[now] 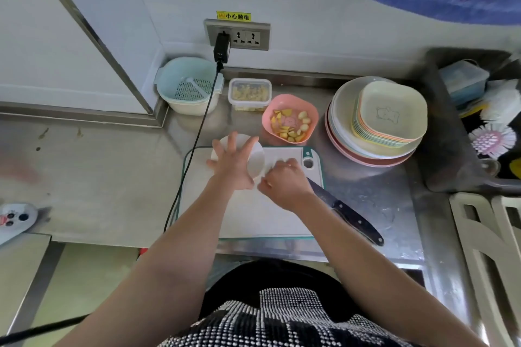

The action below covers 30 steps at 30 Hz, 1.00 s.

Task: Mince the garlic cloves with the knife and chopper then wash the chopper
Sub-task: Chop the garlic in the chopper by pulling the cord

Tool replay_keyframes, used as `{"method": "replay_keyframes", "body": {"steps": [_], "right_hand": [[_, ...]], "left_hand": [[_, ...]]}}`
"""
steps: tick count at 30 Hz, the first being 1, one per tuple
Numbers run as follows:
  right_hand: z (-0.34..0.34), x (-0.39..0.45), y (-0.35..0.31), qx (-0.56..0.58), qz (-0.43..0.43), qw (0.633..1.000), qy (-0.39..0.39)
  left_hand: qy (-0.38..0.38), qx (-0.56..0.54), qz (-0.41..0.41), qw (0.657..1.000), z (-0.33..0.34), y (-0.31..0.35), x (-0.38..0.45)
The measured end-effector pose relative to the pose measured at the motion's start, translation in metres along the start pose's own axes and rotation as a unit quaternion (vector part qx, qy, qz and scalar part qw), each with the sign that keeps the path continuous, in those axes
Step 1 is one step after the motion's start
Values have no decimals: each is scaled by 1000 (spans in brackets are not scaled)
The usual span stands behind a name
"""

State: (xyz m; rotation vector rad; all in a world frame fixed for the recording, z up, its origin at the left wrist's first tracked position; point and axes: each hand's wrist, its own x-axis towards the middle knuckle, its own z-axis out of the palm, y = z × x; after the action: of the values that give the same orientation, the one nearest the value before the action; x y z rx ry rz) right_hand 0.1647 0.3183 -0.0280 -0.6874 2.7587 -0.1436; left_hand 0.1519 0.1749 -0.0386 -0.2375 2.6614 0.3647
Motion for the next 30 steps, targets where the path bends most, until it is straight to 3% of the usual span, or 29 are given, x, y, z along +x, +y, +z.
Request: {"method": "replay_keyframes", "body": {"steps": [4,7,9,12,15,18,22,25,30], "right_hand": [[5,13,-5,36,8,999,35],[22,-8,8,75,43,996,-8],[31,-26,28,98,118,988,-25],[31,-53,64,157,289,944,-27],[25,-66,80,158,334,929,-33],[19,-51,68,145,292,945,-19],[13,-9,22,126,115,985,-2],[-3,10,-11,96,-1,995,-11],[5,6,-8,53,17,998,-6]], "left_hand": [[4,3,3,1000,1,-1,0],[10,-12,-2,1000,4,-1,0],[19,-26,-11,999,5,-1,0],[23,-37,-25,999,6,-1,1],[17,-32,-26,999,5,0,2],[13,-23,-25,999,4,-1,1],[6,-19,-17,1000,2,0,1],[7,-6,-6,1000,2,-4,0],[27,-6,-11,1000,5,-5,-2]]}}
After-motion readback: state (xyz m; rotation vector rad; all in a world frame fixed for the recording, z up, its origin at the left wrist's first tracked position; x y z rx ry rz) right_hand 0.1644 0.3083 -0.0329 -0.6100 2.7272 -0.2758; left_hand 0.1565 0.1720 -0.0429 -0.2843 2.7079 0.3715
